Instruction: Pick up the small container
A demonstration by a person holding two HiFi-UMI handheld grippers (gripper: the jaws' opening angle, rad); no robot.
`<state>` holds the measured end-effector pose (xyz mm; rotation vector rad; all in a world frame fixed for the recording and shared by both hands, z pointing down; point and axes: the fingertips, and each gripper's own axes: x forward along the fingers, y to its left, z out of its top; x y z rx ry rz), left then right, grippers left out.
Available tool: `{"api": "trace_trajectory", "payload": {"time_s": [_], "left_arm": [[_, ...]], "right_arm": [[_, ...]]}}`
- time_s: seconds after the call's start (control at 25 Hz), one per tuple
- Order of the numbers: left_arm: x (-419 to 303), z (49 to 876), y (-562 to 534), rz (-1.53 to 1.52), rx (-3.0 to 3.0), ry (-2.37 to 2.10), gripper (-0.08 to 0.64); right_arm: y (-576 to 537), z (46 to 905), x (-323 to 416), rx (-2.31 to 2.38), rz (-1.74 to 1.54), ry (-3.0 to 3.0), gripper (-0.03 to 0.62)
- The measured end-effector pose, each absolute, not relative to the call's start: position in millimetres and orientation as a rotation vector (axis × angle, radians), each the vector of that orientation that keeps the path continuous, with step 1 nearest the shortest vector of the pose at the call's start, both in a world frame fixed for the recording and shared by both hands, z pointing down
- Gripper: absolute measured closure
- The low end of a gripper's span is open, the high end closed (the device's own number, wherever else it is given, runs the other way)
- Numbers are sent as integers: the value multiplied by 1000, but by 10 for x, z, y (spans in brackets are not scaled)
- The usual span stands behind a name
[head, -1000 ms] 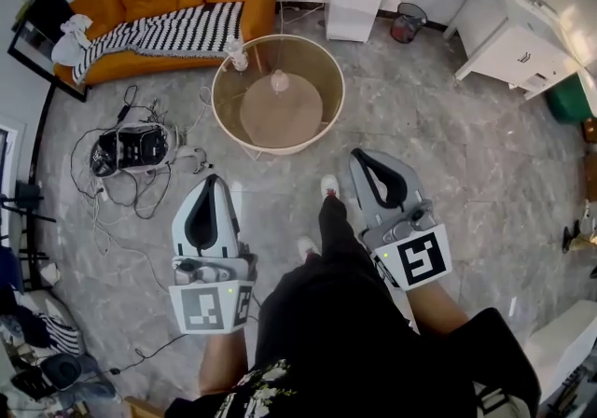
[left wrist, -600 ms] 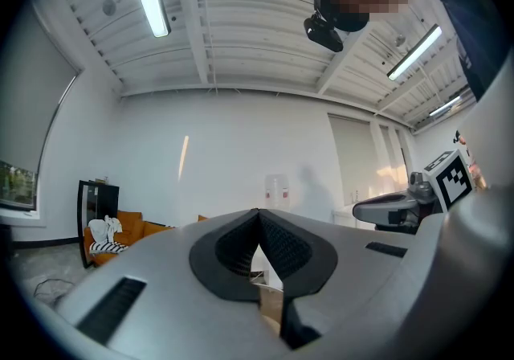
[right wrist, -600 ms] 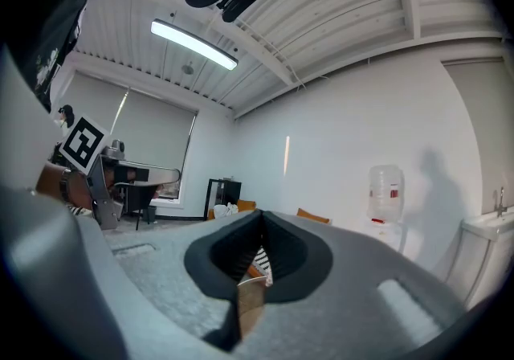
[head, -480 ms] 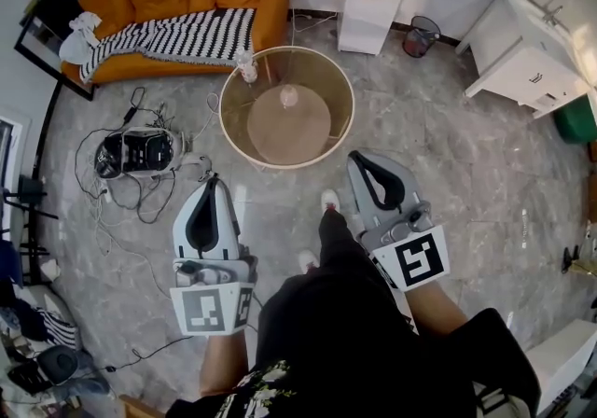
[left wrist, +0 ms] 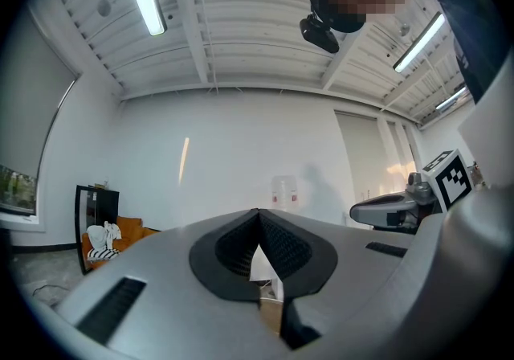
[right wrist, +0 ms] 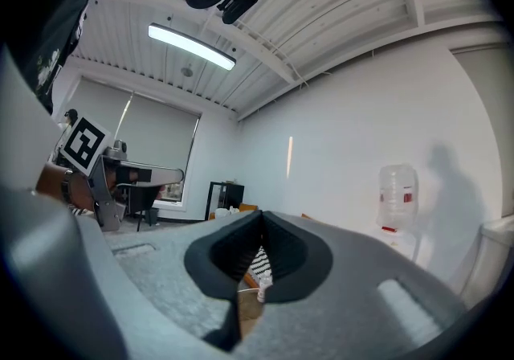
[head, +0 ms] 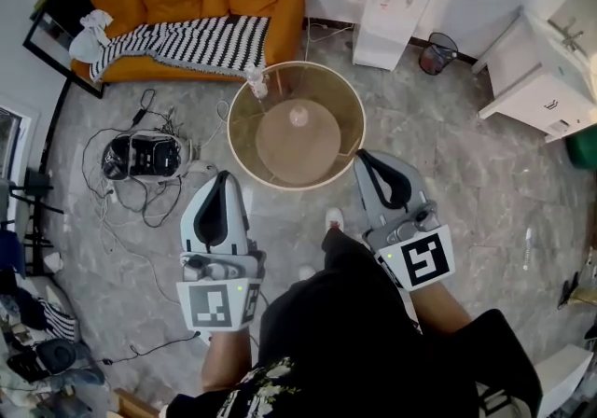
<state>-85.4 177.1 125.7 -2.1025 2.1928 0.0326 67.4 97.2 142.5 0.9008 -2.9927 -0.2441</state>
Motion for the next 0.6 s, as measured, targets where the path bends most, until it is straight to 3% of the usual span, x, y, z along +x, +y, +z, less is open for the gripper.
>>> {"api": "trace_trajectory", "payload": {"time_s": [0.6], "left_arm": [[-784,1259,974,37,-2022,2305,554]], "right_arm": [[93,1461,610,731,-188,-2998,595]]}}
